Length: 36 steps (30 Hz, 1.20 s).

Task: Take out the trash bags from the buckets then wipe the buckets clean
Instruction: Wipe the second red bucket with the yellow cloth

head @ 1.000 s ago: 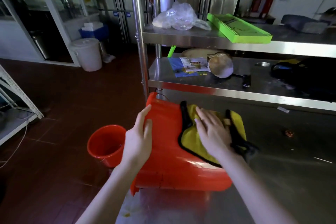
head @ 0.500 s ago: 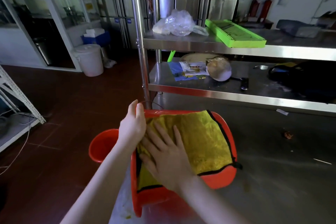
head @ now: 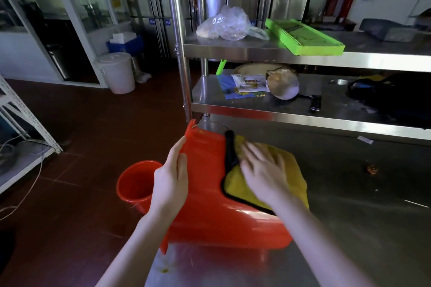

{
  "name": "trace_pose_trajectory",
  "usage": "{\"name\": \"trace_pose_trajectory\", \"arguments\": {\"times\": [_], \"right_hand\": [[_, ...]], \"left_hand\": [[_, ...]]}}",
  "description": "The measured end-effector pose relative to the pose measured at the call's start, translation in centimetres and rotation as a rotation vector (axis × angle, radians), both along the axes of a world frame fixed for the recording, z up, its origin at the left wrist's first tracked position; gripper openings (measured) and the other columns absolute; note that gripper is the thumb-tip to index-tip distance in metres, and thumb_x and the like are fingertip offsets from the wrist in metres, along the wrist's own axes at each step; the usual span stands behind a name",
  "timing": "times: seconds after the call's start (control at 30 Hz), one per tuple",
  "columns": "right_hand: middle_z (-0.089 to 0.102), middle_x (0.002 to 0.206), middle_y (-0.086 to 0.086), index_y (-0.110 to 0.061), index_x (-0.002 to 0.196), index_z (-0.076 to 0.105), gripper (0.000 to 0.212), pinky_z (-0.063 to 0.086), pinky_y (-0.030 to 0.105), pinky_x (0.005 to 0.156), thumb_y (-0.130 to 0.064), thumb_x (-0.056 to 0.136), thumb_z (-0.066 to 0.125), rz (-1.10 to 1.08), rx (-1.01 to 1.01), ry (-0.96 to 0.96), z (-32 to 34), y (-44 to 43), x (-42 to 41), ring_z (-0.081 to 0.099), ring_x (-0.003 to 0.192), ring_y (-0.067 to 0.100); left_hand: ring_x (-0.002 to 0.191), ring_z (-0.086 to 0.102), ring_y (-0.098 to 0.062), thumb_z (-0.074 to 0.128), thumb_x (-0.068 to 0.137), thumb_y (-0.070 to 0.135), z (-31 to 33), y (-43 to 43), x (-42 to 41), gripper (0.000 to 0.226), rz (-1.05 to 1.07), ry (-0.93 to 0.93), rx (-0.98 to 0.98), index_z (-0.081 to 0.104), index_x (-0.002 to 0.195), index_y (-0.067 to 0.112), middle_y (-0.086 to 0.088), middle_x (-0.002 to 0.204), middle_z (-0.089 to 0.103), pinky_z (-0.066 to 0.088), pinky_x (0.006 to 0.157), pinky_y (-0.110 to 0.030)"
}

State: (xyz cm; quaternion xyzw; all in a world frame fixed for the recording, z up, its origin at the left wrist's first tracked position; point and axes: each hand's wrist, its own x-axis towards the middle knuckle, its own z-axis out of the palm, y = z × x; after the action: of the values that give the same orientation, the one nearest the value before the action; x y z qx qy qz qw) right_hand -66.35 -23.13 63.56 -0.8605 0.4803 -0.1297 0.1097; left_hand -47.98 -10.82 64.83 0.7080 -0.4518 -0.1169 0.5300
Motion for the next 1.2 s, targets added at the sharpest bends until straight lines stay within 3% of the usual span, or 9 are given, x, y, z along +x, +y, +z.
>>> {"name": "trace_pose_trajectory", "arguments": {"times": [0.1, 0.23, 0.37, 0.5, 0.73, 0.87, 0.97, 1.07, 1.2], "right_hand": [[0.027, 0.157, -0.012, -0.036, 0.146, 0.034, 0.058, 0.014, 0.059, 0.114, -0.057, 0.096, 0.017, 0.188, -0.176, -0.066, 0.6, 4.4, 5.3, 0.017, 0.148, 0.015], [0.014, 0.161, -0.011, -0.039, 0.152, 0.018, 0.06, 0.024, 0.051, 0.115, -0.064, 0.097, 0.019, 0.303, -0.23, -0.069, -0.4, 5.3, 5.5, 0.005, 0.15, 0.014], [0.019, 0.16, -0.014, -0.038, 0.15, 0.028, 0.071, 0.016, 0.033, 0.115, -0.071, 0.09, 0.008, -0.056, -0.131, -0.079, -1.3, 0.9, -0.5, 0.015, 0.148, 0.013], [0.019, 0.158, -0.02, -0.043, 0.149, 0.022, 0.078, 0.011, 0.046, 0.119, -0.072, 0.083, -0.008, -0.197, 0.079, 0.019, -0.4, -3.1, -2.8, 0.013, 0.146, 0.006], [0.036, 0.153, -0.008, -0.03, 0.141, 0.045, 0.06, 0.022, 0.059, 0.112, -0.062, 0.096, 0.02, 0.185, -0.211, -0.048, -0.2, 4.6, 7.0, 0.025, 0.145, 0.019], [0.02, 0.16, -0.01, -0.033, 0.151, 0.021, 0.062, 0.014, 0.055, 0.116, -0.063, 0.097, 0.014, 0.162, -0.224, -0.043, -0.9, 5.6, 7.1, 0.007, 0.15, 0.017], [0.021, 0.159, -0.011, -0.035, 0.151, 0.022, 0.06, 0.012, 0.055, 0.116, -0.06, 0.097, 0.026, 0.193, -0.252, -0.064, -1.8, 7.6, 6.3, 0.009, 0.15, 0.017], [0.027, 0.157, -0.011, -0.039, 0.147, 0.032, 0.058, 0.014, 0.057, 0.113, -0.06, 0.093, 0.037, 0.217, -0.275, -0.089, -2.5, 8.1, 4.5, 0.014, 0.149, 0.015], [-0.001, 0.159, -0.025, -0.056, 0.146, -0.001, 0.064, -0.004, 0.055, 0.11, -0.078, 0.086, 0.008, 0.094, -0.134, -0.078, -2.6, 4.7, 1.1, -0.012, 0.146, 0.001]], "left_hand": [[0.041, 0.05, -0.008, 0.038, 0.104, 0.027, -0.2, -0.3, 0.2, 0.04, 0.029, -0.033, -0.005, 0.045, 0.136, 0.049, 0.008, 0.056, 0.063, 0.033, 0.041, -0.012], [0.039, 0.046, -0.004, 0.035, 0.104, 0.025, -1.8, 0.4, -0.4, 0.04, 0.02, -0.017, -0.03, 0.045, 0.134, 0.049, 0.01, 0.052, 0.059, 0.033, 0.042, -0.011], [0.037, 0.03, -0.005, 0.033, 0.103, 0.027, -3.5, 1.6, -0.9, 0.043, -0.013, -0.004, -0.074, 0.041, 0.133, 0.056, 0.005, 0.045, 0.038, 0.027, 0.037, -0.018], [0.036, 0.03, -0.006, 0.033, 0.104, 0.023, -4.5, 2.6, -0.7, 0.044, -0.016, -0.002, -0.101, 0.042, 0.137, 0.051, 0.005, 0.045, 0.039, 0.026, 0.036, -0.016], [0.04, 0.034, -0.005, 0.033, 0.096, 0.03, -5.4, 3.9, -0.2, 0.044, -0.039, 0.042, -0.066, 0.04, 0.125, 0.063, 0.006, 0.049, 0.048, 0.028, 0.041, -0.016], [0.062, 0.059, -0.002, 0.04, 0.091, 0.057, -1.4, 2.4, 0.5, 0.026, -0.029, -0.005, -0.026, 0.037, 0.117, 0.057, 0.011, 0.072, 0.065, 0.041, 0.057, -0.015], [0.097, 0.055, -0.013, 0.05, 0.088, 0.064, 2.1, -2.5, 1.0, 0.057, 0.025, -0.039, 0.11, 0.025, 0.138, 0.05, 0.009, 0.115, 0.053, 0.042, 0.08, -0.028], [0.093, 0.056, -0.028, 0.05, 0.087, 0.066, 3.8, -5.9, -0.3, 0.074, 0.055, -0.188, 0.412, 0.015, 0.149, 0.042, -0.005, 0.117, 0.046, 0.044, 0.074, -0.035], [0.095, 0.056, -0.034, 0.042, 0.096, 0.049, 2.8, -5.3, -1.2, 0.056, 0.125, -0.177, 0.325, 0.026, 0.148, 0.036, -0.018, 0.114, 0.056, 0.042, 0.079, -0.036]]}}
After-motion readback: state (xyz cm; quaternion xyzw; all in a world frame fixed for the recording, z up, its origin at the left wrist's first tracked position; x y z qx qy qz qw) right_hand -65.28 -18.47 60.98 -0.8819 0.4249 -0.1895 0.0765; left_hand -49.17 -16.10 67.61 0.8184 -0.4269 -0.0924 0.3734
